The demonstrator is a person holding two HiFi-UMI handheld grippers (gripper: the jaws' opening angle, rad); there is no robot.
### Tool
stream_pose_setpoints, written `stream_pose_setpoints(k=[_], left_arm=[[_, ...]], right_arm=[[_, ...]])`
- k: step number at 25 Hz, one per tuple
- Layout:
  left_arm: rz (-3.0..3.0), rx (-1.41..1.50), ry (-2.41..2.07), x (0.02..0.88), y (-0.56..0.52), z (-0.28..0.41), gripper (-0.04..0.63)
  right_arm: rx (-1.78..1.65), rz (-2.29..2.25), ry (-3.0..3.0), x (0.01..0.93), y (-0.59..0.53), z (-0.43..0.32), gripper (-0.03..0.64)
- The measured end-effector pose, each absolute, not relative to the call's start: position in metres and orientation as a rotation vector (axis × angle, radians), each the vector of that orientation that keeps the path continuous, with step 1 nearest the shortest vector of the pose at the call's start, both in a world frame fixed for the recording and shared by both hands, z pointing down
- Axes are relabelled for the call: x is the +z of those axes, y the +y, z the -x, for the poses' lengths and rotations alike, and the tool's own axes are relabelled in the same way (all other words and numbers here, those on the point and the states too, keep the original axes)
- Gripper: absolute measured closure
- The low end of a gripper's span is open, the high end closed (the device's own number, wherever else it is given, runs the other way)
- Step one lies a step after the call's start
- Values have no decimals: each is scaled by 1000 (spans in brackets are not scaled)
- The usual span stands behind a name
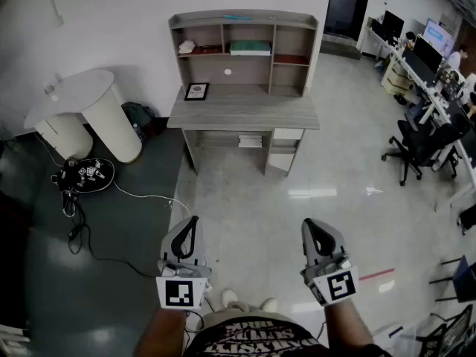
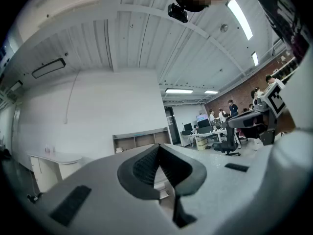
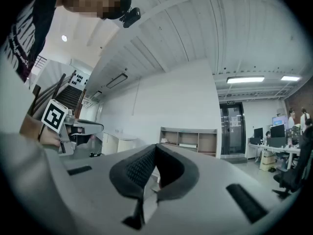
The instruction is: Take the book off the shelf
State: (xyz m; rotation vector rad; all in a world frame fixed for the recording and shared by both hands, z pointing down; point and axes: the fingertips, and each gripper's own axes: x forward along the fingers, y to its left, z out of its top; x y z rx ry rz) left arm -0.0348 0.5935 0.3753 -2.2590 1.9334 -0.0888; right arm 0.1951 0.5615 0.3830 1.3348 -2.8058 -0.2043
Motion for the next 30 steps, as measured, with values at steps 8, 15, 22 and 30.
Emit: stream_pose_setpoints(k=[8, 15, 22, 30], left_arm=[[2253, -75, 1942, 385, 578, 79, 592], [2266, -30, 1952, 392, 555, 108, 592], [2298, -40, 1955, 410, 526, 108, 592], [2286, -60, 1973, 407, 457, 107, 592]], right_arm=[[-192, -1366, -2791, 386, 550, -155, 612], [-171, -1388, -2787, 388, 544, -133, 612], [-141, -1382, -2746, 407, 509, -127, 612], [-96, -1361, -2786, 412, 435, -123, 612]])
